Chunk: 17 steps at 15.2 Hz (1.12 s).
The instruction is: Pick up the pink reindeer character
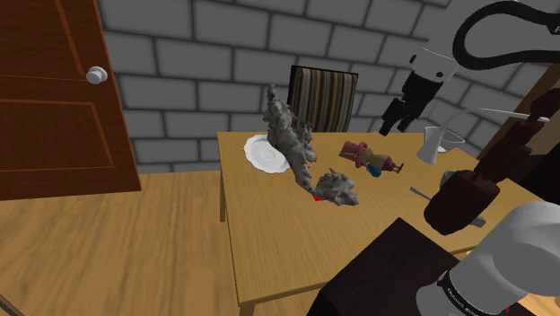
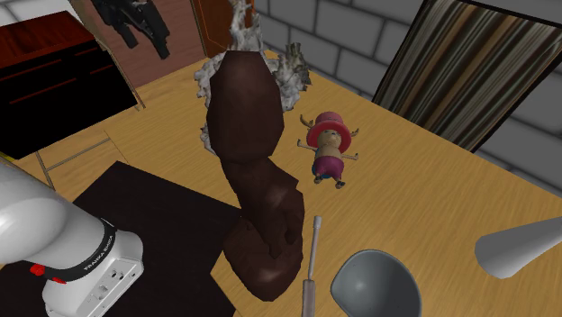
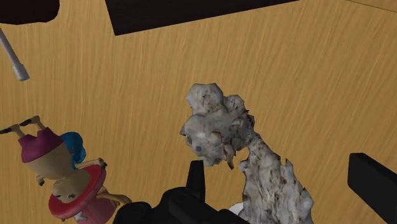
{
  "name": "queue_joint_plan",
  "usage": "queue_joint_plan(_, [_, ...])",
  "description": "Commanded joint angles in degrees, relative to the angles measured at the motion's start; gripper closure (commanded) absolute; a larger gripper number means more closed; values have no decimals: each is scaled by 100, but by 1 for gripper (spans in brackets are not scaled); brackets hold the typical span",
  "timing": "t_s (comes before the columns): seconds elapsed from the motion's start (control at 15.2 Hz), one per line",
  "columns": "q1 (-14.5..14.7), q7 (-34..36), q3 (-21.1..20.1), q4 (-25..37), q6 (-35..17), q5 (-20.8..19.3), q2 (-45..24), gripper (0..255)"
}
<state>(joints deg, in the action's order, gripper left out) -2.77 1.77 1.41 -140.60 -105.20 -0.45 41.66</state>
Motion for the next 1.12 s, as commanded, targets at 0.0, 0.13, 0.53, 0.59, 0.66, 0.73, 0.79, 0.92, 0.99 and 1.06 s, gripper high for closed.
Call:
queue_joint_plan(0.0, [-99,-127,112,-125,-266,-155,-181,0])
queue_joint_plan(0.13, [-206,-256,238,-232,-516,-314,-364,0])
queue_joint_plan(0.53, [-541,-610,619,-407,-1299,-785,-1057,0])
queue_joint_plan(0.59, [-597,-663,683,-414,-1432,-861,-1193,0])
queue_joint_plan(0.66, [-652,-716,747,-415,-1565,-935,-1333,0])
queue_joint_plan(0.73, [-707,-766,810,-409,-1698,-1009,-1479,0])
queue_joint_plan(0.79, [-761,-816,874,-397,-1830,-1080,-1629,0])
queue_joint_plan(0.92, [-867,-912,1000,-352,-2092,-1217,-1943,0])
queue_joint_plan(0.99, [-919,-958,1063,-320,-2221,-1282,-2106,0])
queue_joint_plan(1.06, [-969,-1004,1125,-282,-2348,-1344,-2273,0])
